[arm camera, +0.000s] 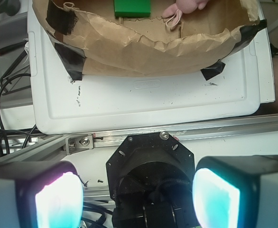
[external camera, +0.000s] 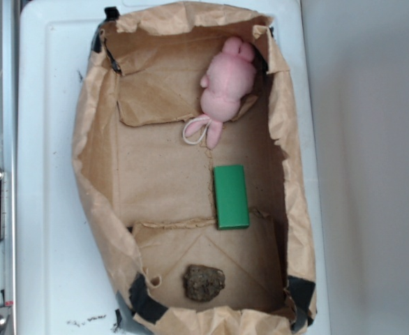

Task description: Grab the pink bunny.

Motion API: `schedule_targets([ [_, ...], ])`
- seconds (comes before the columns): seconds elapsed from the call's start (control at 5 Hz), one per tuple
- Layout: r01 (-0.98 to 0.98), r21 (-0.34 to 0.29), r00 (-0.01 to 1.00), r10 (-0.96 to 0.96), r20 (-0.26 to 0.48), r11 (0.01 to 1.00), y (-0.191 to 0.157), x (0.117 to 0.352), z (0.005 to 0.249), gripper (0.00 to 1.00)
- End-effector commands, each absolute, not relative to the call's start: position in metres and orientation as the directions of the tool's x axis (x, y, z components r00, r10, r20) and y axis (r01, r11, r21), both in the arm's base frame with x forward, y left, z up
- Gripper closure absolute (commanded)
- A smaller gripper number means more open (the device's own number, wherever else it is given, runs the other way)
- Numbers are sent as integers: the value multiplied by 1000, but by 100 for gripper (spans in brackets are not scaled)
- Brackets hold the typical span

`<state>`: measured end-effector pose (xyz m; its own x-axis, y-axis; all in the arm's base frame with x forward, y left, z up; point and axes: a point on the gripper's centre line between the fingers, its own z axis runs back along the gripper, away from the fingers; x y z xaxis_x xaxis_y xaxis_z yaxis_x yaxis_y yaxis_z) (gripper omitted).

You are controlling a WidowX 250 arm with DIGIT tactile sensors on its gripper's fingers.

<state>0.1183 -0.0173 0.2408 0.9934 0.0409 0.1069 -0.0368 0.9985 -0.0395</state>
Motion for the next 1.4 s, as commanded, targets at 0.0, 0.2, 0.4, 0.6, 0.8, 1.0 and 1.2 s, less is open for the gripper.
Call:
schedule_targets([
  [0.0, -37, -39, 993, 41, 107, 999, -17, 118, 241, 0],
  [0.2, -119, -77, 981, 129, 144, 990, -10, 147, 233, 0],
  [0.4, -182, -65, 965, 191, 182, 981, -1, 169, 222, 0],
  [0.6, -243, -132, 943, 266, 201, 961, 11, 191, 214, 0],
  [0.8, -313, -155, 913, 341, 224, 937, 20, 216, 208, 0],
  [1.0, -375, -147, 878, 401, 260, 915, 27, 237, 199, 0],
  [1.2, -405, -156, 854, 433, 287, 901, 31, 250, 187, 0],
])
